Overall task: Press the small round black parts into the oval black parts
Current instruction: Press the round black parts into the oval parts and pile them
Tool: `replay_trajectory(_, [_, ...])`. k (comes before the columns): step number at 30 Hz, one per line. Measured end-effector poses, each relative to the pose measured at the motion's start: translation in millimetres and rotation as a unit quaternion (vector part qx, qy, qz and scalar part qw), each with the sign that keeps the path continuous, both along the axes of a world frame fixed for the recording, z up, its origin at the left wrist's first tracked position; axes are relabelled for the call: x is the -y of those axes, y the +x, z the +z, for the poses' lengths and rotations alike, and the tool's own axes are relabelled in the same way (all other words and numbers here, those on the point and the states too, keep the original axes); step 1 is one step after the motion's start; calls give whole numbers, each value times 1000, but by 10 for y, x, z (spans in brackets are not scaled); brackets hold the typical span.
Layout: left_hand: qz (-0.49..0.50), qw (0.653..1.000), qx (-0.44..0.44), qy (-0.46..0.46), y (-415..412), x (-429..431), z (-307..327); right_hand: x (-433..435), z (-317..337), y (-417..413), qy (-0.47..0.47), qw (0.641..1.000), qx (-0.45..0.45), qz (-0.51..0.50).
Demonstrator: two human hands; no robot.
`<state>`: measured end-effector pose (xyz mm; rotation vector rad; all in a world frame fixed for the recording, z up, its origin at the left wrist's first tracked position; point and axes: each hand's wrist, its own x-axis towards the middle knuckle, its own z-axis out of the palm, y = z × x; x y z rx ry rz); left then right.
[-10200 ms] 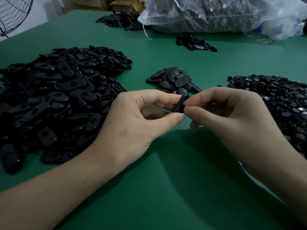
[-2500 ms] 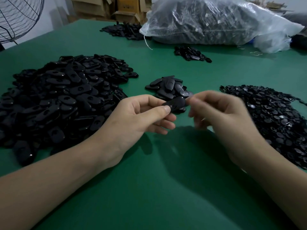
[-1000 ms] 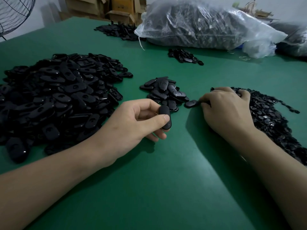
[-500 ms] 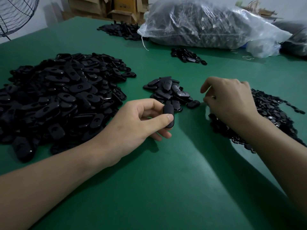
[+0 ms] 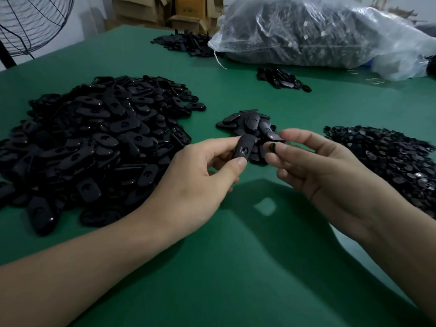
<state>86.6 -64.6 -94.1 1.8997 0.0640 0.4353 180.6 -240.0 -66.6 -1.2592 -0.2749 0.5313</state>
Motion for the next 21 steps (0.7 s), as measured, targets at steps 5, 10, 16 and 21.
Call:
replay_trajectory(5, [-1,1000,9,-21,7,4,-31,16,-56,-37,9,1000,5,19])
replay_trajectory(10, [-3,998,12,-54,20,1,-47,36,-65,-57,7,1000,19,20])
replay_trajectory(16, [-14,997,-4,-72,13,17,-18,33,-52,-80,-10,995,98,7])
replay_trajectory(21, [-17,997,-16,-75,6,25,2,15,-38,-112,-36,973,225,-30])
